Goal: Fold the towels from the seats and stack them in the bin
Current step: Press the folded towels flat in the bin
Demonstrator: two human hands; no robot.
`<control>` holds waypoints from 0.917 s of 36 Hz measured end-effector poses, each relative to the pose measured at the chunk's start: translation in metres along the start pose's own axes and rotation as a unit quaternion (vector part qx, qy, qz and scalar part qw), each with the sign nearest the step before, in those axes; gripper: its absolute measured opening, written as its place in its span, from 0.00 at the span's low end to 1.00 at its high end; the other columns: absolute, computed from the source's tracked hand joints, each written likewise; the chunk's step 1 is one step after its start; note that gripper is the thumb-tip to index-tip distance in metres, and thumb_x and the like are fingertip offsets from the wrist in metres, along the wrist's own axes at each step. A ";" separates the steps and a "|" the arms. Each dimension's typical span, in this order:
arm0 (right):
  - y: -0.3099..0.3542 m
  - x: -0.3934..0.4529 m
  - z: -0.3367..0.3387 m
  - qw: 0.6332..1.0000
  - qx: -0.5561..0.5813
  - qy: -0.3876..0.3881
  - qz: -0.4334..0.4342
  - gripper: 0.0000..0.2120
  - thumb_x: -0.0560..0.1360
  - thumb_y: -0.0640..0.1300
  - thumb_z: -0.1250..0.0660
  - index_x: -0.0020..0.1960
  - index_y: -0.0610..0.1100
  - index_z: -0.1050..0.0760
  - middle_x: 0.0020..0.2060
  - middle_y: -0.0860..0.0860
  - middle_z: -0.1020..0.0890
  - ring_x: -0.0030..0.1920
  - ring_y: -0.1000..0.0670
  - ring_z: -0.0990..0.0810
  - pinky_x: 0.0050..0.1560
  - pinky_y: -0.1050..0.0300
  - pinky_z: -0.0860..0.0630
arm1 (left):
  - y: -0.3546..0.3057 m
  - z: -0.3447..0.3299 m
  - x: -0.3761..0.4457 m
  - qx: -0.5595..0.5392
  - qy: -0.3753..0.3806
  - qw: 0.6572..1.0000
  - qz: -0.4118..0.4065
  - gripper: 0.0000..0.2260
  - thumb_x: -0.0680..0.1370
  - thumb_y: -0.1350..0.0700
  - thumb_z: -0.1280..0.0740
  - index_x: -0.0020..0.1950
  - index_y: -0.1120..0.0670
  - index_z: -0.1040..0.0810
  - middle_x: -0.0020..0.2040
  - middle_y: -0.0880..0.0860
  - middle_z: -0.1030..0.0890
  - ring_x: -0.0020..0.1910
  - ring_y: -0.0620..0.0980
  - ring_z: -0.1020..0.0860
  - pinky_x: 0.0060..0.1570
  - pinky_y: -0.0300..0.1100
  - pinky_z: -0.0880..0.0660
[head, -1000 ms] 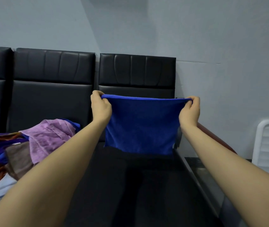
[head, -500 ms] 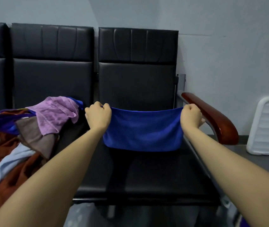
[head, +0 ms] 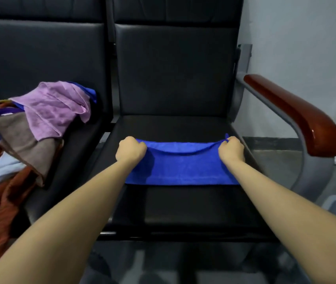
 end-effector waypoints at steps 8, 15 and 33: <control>0.020 0.012 -0.002 0.979 -0.154 -0.090 0.096 0.17 0.79 0.42 0.42 0.66 0.39 0.33 0.66 0.40 0.32 0.66 0.38 0.33 0.64 0.45 0.38 | -0.005 -0.005 0.025 0.078 -0.057 0.995 -0.004 0.26 0.79 0.45 0.39 0.68 0.63 0.35 0.69 0.63 0.34 0.68 0.63 0.34 0.65 0.53 0.37; 0.037 -0.020 -0.061 0.924 -0.192 0.031 0.330 0.14 0.79 0.48 0.42 0.62 0.46 0.28 0.61 0.47 0.28 0.61 0.42 0.31 0.62 0.50 0.39 | 0.004 -0.029 0.021 0.197 -0.158 0.968 -0.013 0.25 0.78 0.48 0.40 0.67 0.65 0.35 0.67 0.62 0.34 0.67 0.60 0.37 0.65 0.50 0.41; 0.019 -0.050 -0.090 0.863 -0.329 0.230 0.306 0.30 0.80 0.63 0.56 0.78 0.53 0.53 0.78 0.53 0.54 0.77 0.50 0.56 0.75 0.50 0.58 | -0.031 -0.005 -0.011 0.251 -0.046 0.963 -0.087 0.16 0.82 0.57 0.42 0.66 0.64 0.33 0.64 0.61 0.27 0.63 0.60 0.27 0.56 0.48 0.31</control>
Point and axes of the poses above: each hand's wrist, its own x-axis towards the middle knuckle, its own z-axis out of the back of the hand, y = z × x, the point moved 7 cm from there along x, towards the middle knuckle
